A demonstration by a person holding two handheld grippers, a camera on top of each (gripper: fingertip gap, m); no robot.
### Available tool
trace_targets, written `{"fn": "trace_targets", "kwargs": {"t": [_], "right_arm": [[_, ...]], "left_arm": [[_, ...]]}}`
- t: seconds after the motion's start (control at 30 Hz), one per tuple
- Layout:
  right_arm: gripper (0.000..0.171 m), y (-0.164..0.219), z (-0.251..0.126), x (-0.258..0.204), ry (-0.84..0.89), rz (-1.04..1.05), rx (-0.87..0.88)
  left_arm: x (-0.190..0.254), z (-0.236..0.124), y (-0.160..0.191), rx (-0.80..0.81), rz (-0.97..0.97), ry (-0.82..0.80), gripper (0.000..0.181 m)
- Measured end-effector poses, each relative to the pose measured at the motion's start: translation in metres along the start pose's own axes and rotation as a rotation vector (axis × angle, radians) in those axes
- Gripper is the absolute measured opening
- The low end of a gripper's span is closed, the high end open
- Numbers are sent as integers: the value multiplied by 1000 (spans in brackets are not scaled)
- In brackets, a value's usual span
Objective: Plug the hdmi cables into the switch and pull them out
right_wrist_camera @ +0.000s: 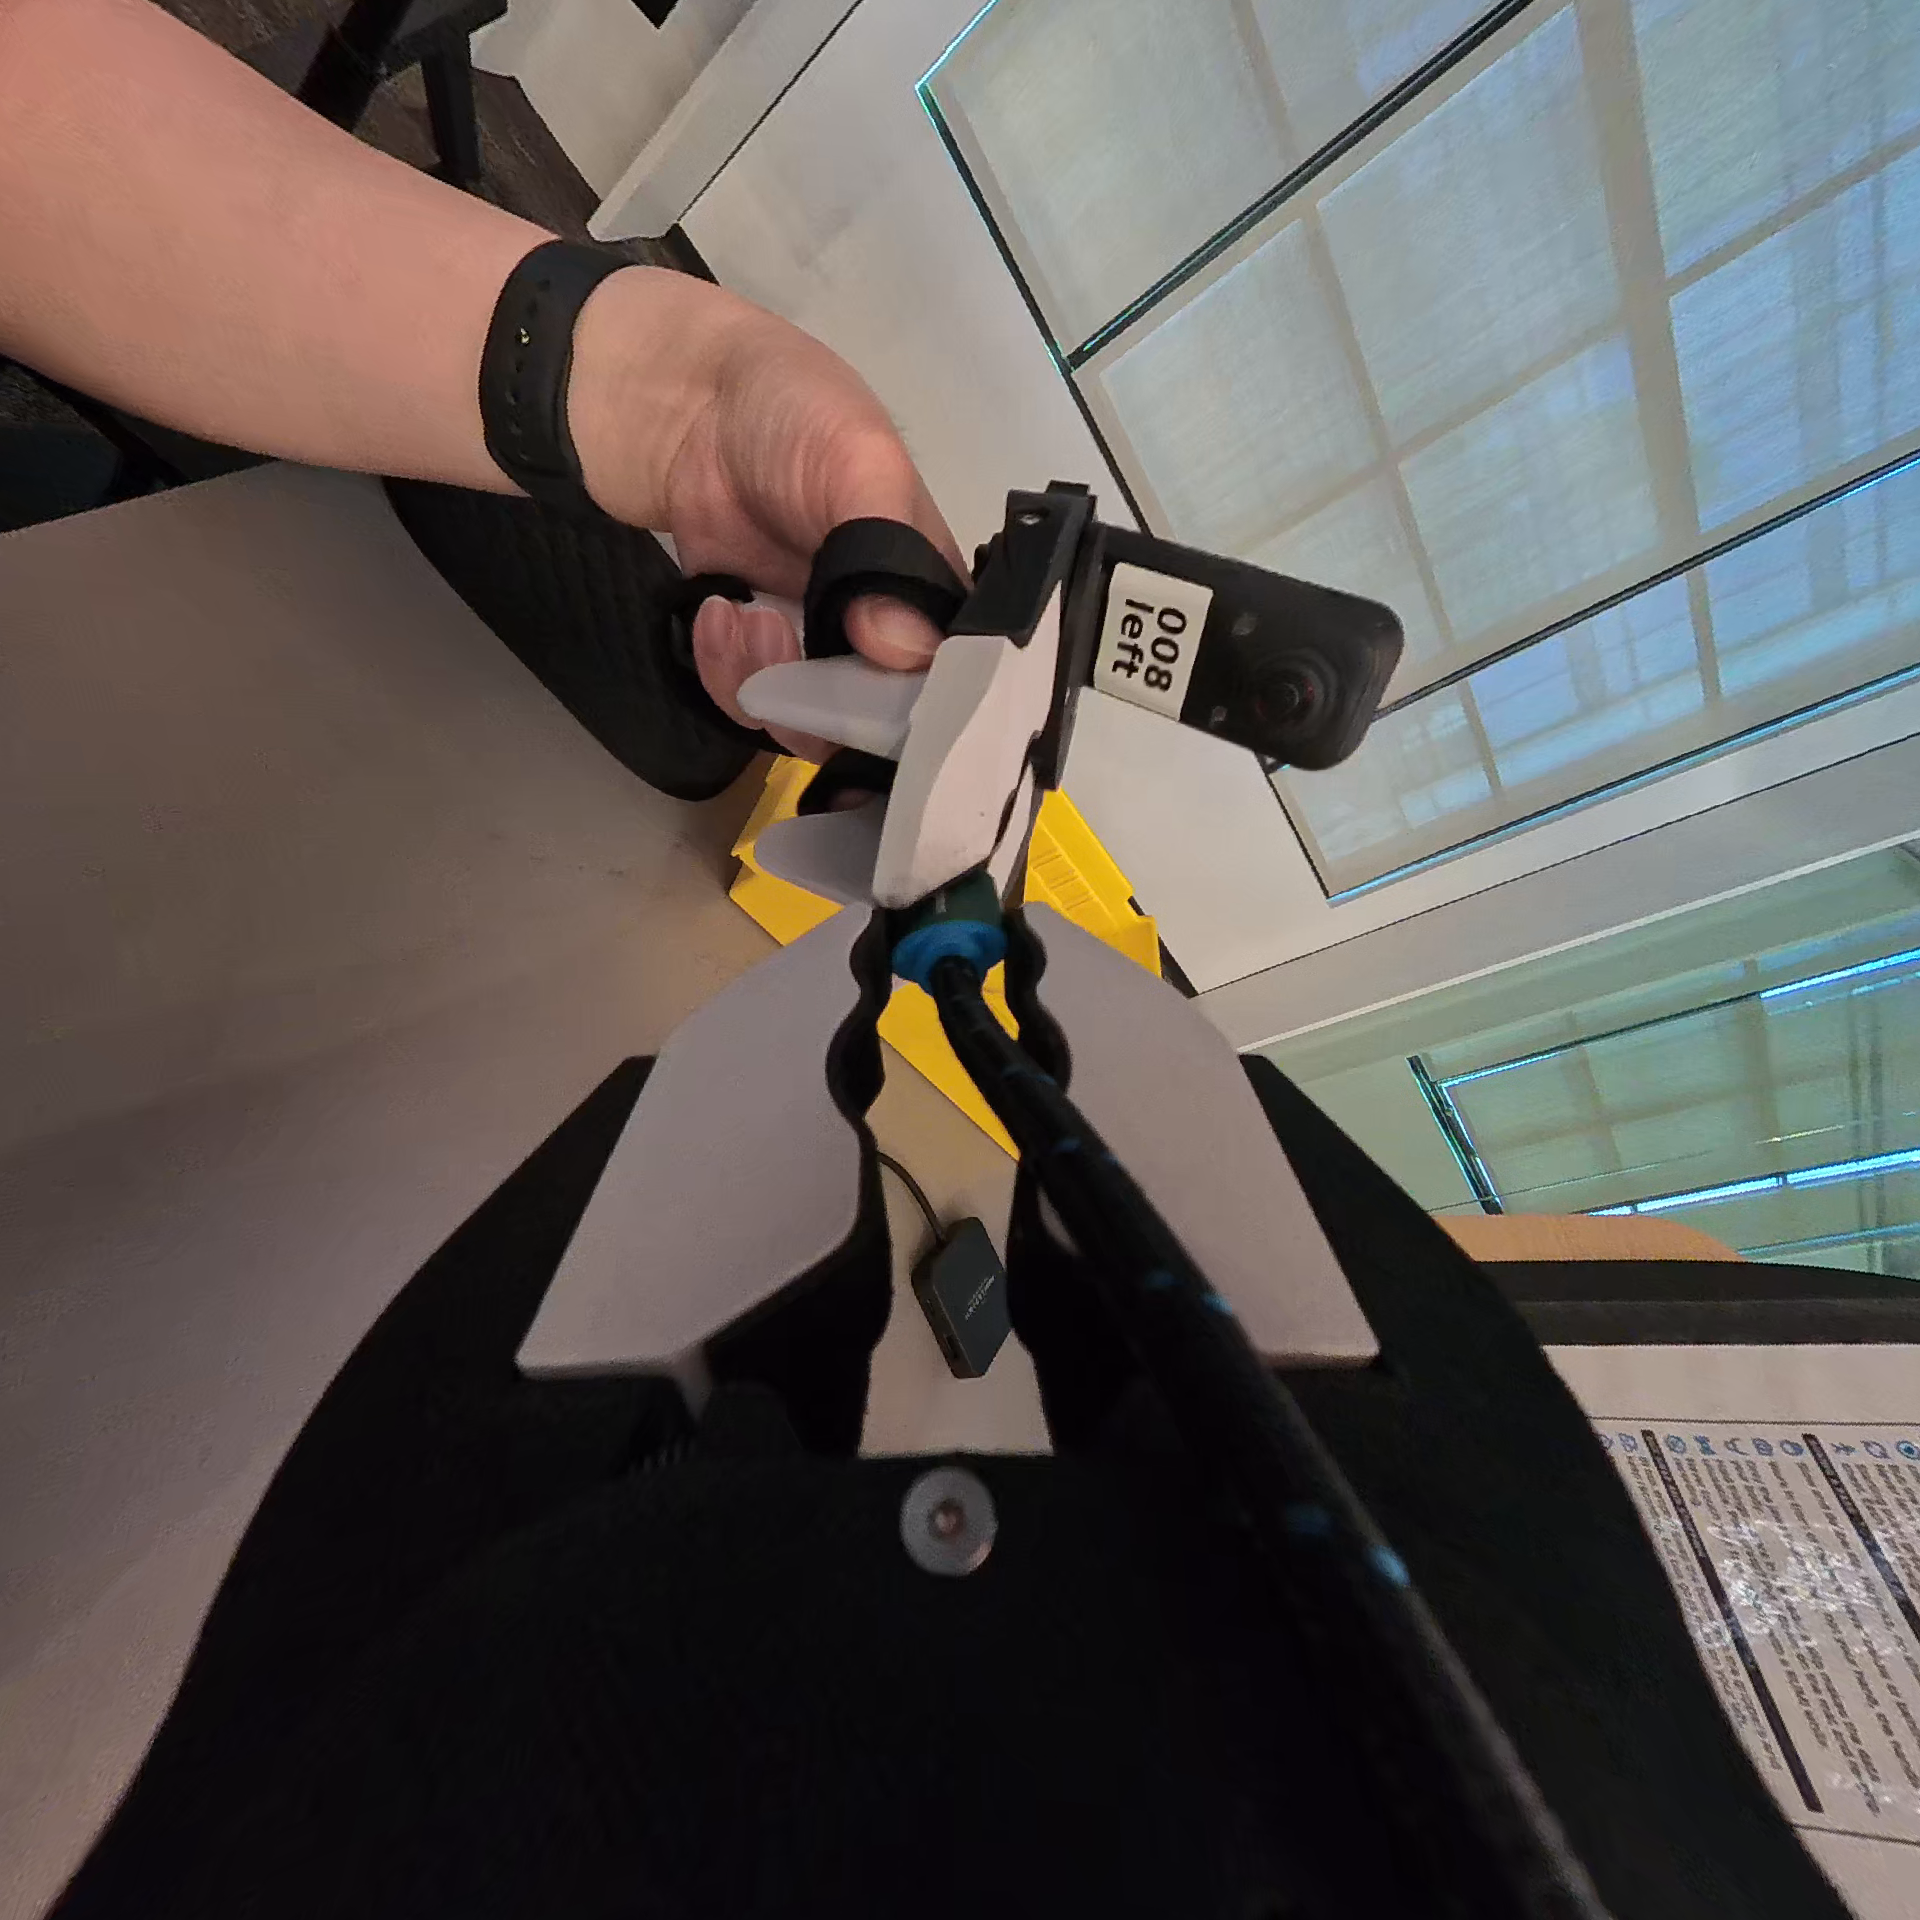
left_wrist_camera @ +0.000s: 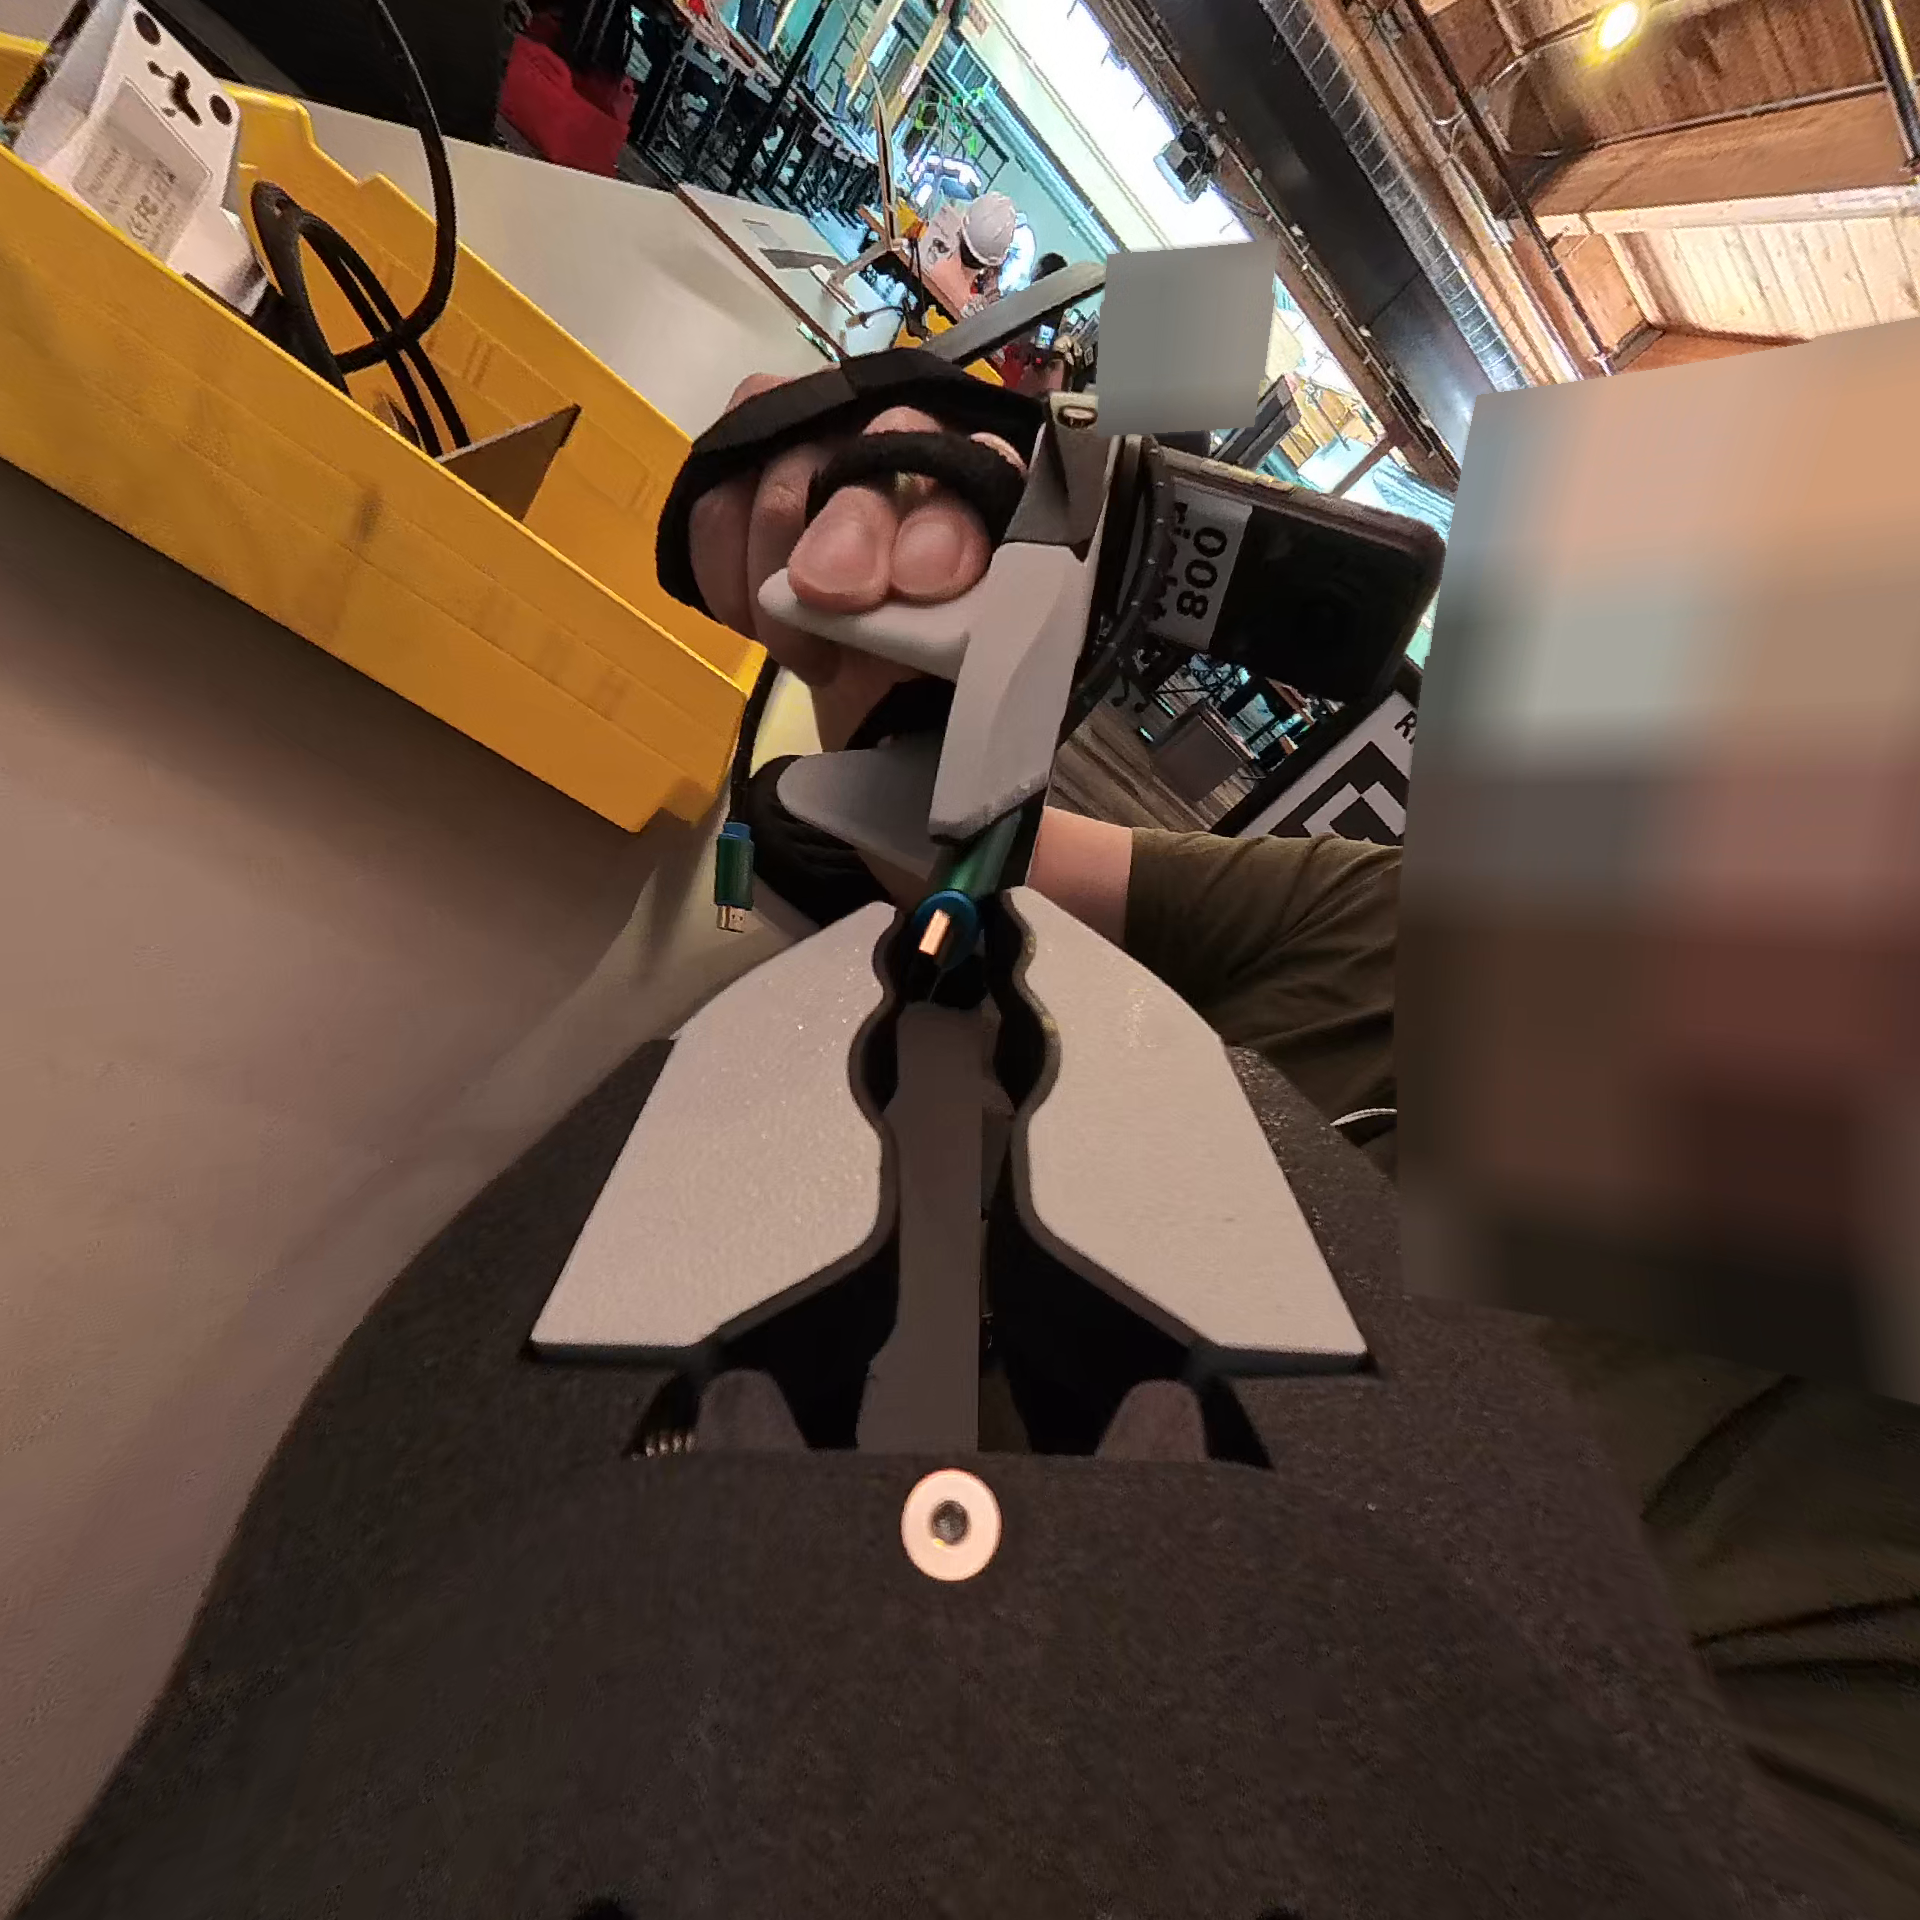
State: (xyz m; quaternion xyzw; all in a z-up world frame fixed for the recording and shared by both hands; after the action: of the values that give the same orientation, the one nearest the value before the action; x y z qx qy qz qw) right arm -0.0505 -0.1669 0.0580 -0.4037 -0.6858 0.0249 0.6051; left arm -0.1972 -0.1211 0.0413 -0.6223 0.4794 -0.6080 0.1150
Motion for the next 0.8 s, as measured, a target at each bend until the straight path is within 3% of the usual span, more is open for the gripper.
{"fn": "trace_targets", "kwargs": {"t": [0.27,0.4,0.5,0.63,0.73,0.8], "right_arm": [[22,2,-3,6,32,33,20],[22,10,-14,19,122,60,-5],[22,13,-32,34,203,99,-11],[22,11,-54,47,286,124,-6],[22,9,-70,54,336,113,-12],[22,6,-81,58,366,113,-3]], "left_arm": [[3,-2,-5,52,48,-31,15],[8,-19,-3,157,154,-124,24],[6,-30,4,189,345,-364,25],[-15,-28,11,-14,601,-833,41],[-39,-23,-2,-197,621,-1100,43],[-59,-18,-16,-292,507,-1199,43]]}}
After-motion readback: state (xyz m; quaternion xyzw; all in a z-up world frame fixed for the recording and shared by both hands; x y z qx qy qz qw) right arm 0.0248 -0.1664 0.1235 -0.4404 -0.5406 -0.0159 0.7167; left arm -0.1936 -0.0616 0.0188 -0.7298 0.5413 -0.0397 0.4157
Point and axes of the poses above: each gripper's, where its closed fingertips meet, z out along the fingers, y out of its underside, x = y × z across the jaws, the point moved 9 cm from there along -z, back along the fingers, and after that the axes turned 9 degrees about -x, right-handed, at the moved point
